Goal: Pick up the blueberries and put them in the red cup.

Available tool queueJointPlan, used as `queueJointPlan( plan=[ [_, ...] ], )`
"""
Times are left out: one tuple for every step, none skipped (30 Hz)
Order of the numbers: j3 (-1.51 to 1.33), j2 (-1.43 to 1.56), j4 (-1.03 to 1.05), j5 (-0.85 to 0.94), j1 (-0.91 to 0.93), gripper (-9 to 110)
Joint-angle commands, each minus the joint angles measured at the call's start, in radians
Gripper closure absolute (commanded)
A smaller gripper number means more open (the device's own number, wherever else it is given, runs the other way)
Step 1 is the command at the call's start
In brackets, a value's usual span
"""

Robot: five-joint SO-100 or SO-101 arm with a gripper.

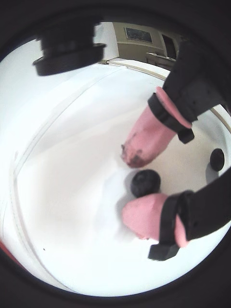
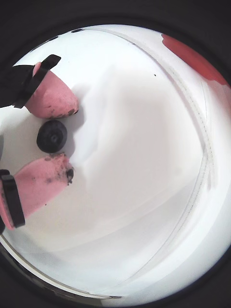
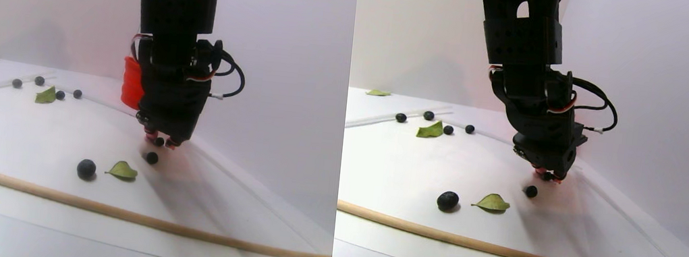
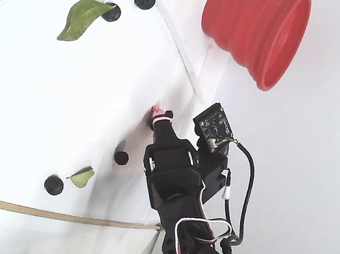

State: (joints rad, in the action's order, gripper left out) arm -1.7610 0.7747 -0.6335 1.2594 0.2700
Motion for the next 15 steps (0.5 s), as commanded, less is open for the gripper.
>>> queueJointPlan(
  plan=[
    [0.023,0.006,-0.011,0.009,0.008,89],
    [0.021,0.006,-0.014,0.012,0.008,89],
    [0.021,0.005,-0.017,0.014,0.006,89],
    [0.021,0.005,-0.017,0.015,0.006,90],
    [0.020,0.005,-0.017,0.017,0.006,90],
    [0.018,0.006,-0.017,0.017,0.006,90],
    [0.015,0.009,-0.017,0.017,0.006,90],
    [0.012,0.012,-0.018,0.017,0.006,90],
    [0.009,0.014,-0.021,0.017,0.005,90],
    [0.006,0.018,-0.023,0.017,0.005,90],
    [0.000,0.025,-0.025,0.017,0.005,90],
    [-0.008,0.032,-0.028,0.017,0.003,90],
    [-0.015,0.038,-0.029,0.018,0.002,90],
    [-0.025,0.046,-0.035,0.021,0.000,90],
    [-0.037,0.054,-0.044,0.028,-0.002,90]
  ],
)
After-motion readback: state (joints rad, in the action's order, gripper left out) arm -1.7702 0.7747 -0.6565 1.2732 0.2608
